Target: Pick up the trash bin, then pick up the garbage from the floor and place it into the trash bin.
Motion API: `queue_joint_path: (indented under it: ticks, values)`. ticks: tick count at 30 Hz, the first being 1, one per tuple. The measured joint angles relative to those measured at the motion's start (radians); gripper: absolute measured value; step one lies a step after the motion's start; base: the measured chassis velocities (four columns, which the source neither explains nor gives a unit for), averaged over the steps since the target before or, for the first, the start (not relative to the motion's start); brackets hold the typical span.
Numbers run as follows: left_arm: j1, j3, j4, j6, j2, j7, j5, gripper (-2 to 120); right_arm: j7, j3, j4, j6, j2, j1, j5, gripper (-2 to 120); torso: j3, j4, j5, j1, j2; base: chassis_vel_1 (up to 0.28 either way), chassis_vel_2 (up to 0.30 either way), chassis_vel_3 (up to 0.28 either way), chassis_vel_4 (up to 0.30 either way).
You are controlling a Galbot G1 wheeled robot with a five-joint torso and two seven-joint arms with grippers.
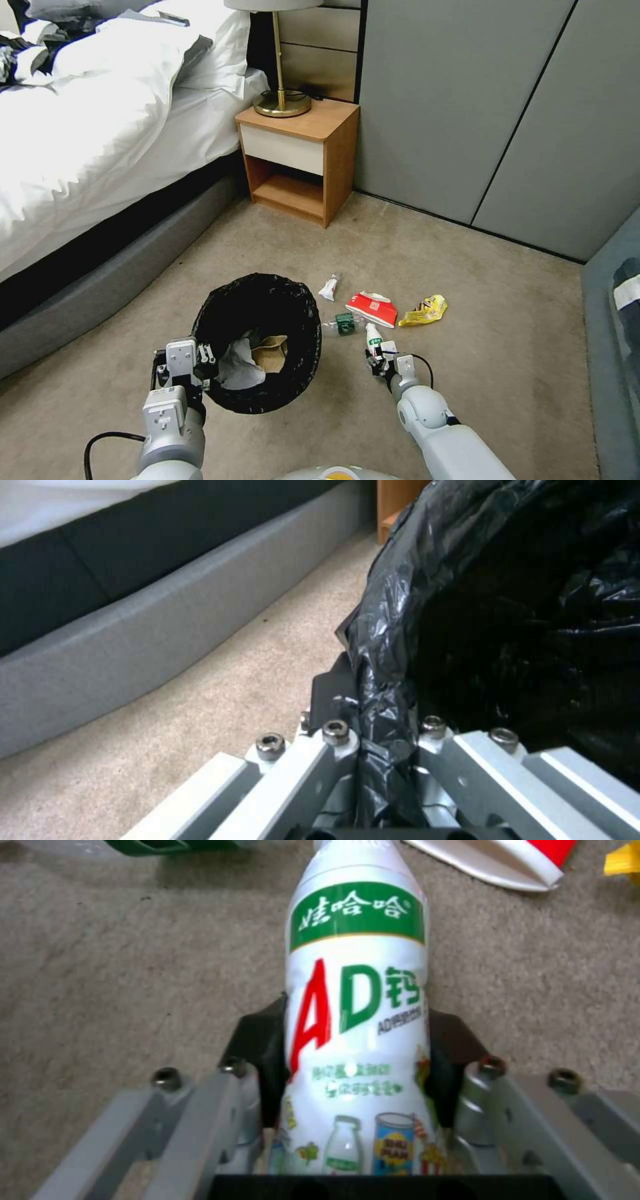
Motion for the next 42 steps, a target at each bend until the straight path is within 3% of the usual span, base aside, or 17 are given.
queue_joint_path:
  ticks: [4, 10, 17, 21, 23, 24, 26, 27, 32, 37, 42]
  values:
    - [0.0, 0.001, 0.002, -0.001, 0.004, 0.0, -0.001, 1, 0.0, 0.002, 0.013, 0.013, -0.006, -0.01, -0.011, 26, 0.0, -0.0003, -0.0001, 0.0, 0.0, 0.0, 0.0, 0.0, 0.0]
    - [-0.003, 0.004, 0.011, -0.002, 0.01, 0.0, -0.001, 1, 0.015, 0.009, 0.086, 0.023, -0.022, -0.036, -0.021, 25, 0.0, -0.0006, -0.0006, 0.0, 0.0, 0.0, 0.0, 0.0, 0.0]
    - [-0.003, 0.011, 0.016, -0.003, 0.016, 0.0, 0.002, 1, 0.063, 0.014, 0.278, 0.026, -0.05, -0.099, -0.021, 24, 0.0, -0.0007, -0.0008, 0.0, 0.0, 0.0, 0.0, 0.0, 0.0]
    - [-0.002, 0.017, 0.016, -0.004, 0.016, 0.001, 0.004, 1, 0.078, 0.015, 0.444, 0.094, -0.068, -0.145, -0.025, 24, 0.0, -0.0008, -0.0008, 0.0, 0.0, 0.0, 0.0, 0.0, 0.0]
    - [-0.001, 0.019, 0.016, -0.004, 0.017, 0.001, 0.004, 1, 0.039, 0.006, 0.599, 0.214, -0.075, -0.175, -0.005, 22, 0.0, -0.0006, -0.0008, 0.0, 0.0, 0.0, 0.0, 0.0, 0.0]
    - [-0.001, 0.019, 0.016, -0.004, 0.017, 0.001, 0.004, 1, 0.039, 0.006, 0.599, 0.214, -0.075, -0.175, -0.005, 22, 0.0, -0.0006, -0.0008, 0.0, 0.0, 0.0, 0.0, 0.0, 0.0]
    - [0.001, 0.022, 0.018, -0.004, 0.019, 0.001, 0.004, 1, -0.04, -0.005, 0.727, 0.313, -0.077, -0.19, 0.015, 22, 0.0, -0.0005, -0.0008, 0.0, 0.0, 0.0, 0.0, 0.0, 0.0]
    - [0.001, 0.022, 0.018, -0.004, 0.019, 0.001, 0.004, 1, -0.04, -0.005, 0.727, 0.313, -0.077, -0.19, 0.015, 22, 0.0, -0.0005, -0.0008, 0.0, 0.0, 0.0, 0.0, 0.0, 0.0]
    - [-0.001, 0.03, 0.021, -0.004, 0.024, 0.004, 0.004, 1, -0.241, -0.038, 0.926, 0.396, -0.106, -0.211, 0.039, 22, 0.0, -0.0006, -0.0008, 0.0, 0.0, 0.0, 0.0, 0.0, 0.0]
    - [-0.004, 0.038, 0.026, 0.0, 0.024, 0.008, 0.004, 1, -0.312, -0.096, 0.951, 0.424, -0.152, -0.234, -0.001, 22, 0.0, -0.0007, -0.0007, 0.0, 0.0, 0.0, 0.0, 0.0, 0.0]
    - [-0.005, 0.042, 0.028, 0.001, 0.023, 0.009, 0.004, 1, -0.318, -0.143, 0.919, 0.426, -0.155, -0.232, -0.034, 22, 0.0, -0.0006, -0.0006, 0.0, 0.0, 0.0, 0.0, 0.0, 0.0]
